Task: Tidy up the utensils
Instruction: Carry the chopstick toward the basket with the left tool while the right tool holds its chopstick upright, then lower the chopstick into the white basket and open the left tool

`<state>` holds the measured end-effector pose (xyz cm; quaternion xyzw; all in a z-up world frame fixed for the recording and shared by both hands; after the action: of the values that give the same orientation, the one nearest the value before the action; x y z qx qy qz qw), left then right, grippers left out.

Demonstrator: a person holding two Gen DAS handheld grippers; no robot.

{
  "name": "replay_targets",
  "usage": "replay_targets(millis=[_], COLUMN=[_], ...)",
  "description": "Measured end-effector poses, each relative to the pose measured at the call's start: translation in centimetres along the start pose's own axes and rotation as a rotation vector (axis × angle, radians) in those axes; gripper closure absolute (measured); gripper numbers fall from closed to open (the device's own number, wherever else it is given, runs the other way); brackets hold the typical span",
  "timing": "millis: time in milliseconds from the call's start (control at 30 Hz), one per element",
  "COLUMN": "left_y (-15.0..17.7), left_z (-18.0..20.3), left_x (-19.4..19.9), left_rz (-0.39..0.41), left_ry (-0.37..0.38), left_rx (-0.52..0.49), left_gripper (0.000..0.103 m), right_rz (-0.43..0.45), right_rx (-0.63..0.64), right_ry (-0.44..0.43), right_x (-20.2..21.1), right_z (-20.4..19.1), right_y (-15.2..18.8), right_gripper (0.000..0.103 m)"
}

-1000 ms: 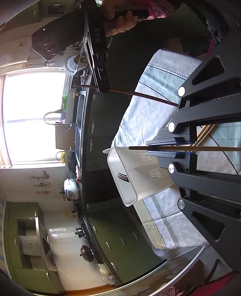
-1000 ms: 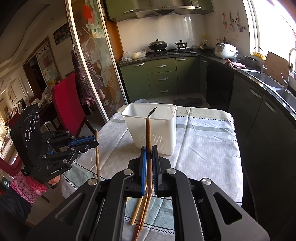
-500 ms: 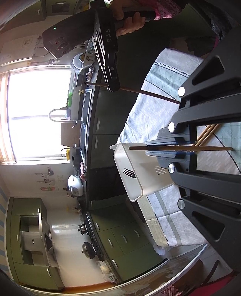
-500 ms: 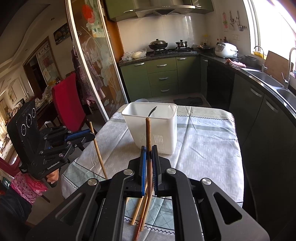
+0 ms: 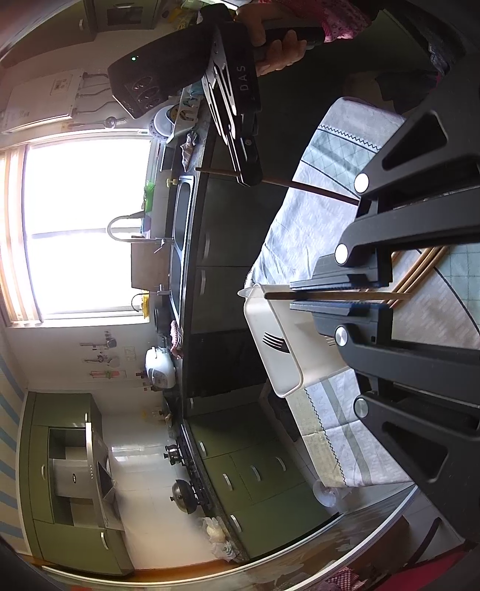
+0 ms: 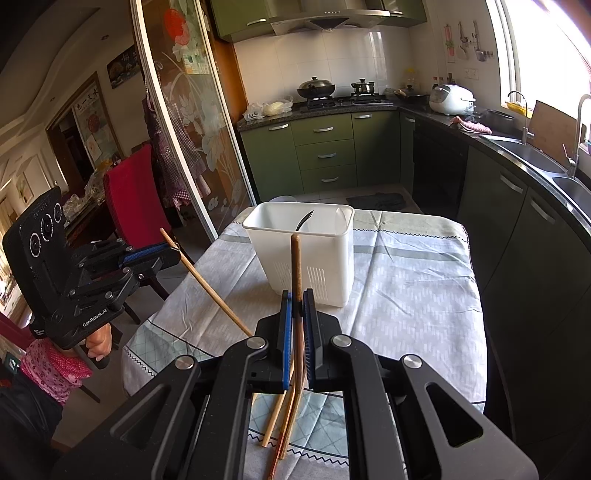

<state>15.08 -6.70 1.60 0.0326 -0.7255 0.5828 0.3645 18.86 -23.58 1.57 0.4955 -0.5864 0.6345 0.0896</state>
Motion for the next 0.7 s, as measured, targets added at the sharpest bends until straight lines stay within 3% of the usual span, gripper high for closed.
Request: replay_targets(millis=[333, 700], left_y=[-3.6, -11.0], left_z=[0.3, -1.1], left_x=[2.0, 4.8], left_rz=[0.049, 0.159], left_ry=[-0.008, -0.058], left_rx=[0.000, 0.023], left_gripper=[0.098, 0.098], right_rz=[-0.002, -0.006], right_rx=[-0.002, -0.019], right_ry=[-0.004, -0.015], right_x=[-0.1, -0.5], right_z=[0.0, 1.1], right_y=[0.1, 0.4], right_gripper=[0.096, 0.096])
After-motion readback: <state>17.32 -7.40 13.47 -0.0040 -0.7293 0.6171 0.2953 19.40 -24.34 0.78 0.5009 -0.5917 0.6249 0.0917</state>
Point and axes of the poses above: each gripper's, at about its wrist camera, not at the fingertips, and x roughly against the way its jaws point, z to its right, y to its underside, the point moved 5 cm from there along -x, roughly the way its jaws point, and after that the axes turned 9 degrees about -z, right-handed, at the moved point
